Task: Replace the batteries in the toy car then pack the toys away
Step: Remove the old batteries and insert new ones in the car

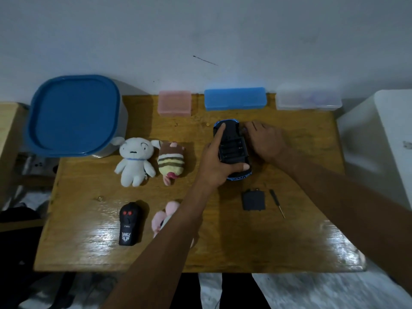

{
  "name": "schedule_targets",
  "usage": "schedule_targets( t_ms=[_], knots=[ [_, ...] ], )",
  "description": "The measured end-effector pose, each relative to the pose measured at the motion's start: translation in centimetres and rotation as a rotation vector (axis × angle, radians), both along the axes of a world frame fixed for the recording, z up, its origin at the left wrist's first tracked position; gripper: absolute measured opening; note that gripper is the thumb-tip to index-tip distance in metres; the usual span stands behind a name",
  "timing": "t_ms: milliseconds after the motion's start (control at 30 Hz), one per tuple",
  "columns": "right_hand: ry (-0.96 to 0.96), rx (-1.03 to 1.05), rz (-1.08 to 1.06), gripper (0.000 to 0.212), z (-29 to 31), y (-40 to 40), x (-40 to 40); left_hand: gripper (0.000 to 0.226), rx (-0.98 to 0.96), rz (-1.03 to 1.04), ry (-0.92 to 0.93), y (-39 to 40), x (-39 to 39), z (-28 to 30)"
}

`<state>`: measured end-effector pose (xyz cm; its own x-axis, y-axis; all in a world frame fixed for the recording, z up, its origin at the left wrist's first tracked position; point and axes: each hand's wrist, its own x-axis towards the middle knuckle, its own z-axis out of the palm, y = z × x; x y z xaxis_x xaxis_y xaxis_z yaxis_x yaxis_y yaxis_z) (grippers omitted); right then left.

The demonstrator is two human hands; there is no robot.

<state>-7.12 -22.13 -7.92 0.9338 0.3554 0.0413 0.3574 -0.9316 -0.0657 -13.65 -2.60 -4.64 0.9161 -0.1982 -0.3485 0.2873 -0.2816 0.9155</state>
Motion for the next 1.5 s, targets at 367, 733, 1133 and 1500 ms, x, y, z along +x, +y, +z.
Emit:
schedule_targets(
  t_ms=[367,733,1133,1500],
  knots=[
    [0.617,1.525,-0.909,0.027,8.0,1.5,-2.4,0.119,-0.099,-0.009,0.009,0.7,0.5,3.4],
    [0.515,1.452,-0.733,0.028,15.9,3.8,-5.2,0.111,-0.086,-0.121,-0.146,0.7,0.3,8.0],
    [0.299,0.788,-0.577,0.016,16.3,5.3,-6.7,0.111,-0.115,-0.134,-0.119,1.9,-0.7,8.2],
    [0.151,0.733,-0.58,0.02,16.3,6.1,-7.3,0.111,-0.134,-0.092,-0.092,3.0,-1.4,8.1]
  ],
)
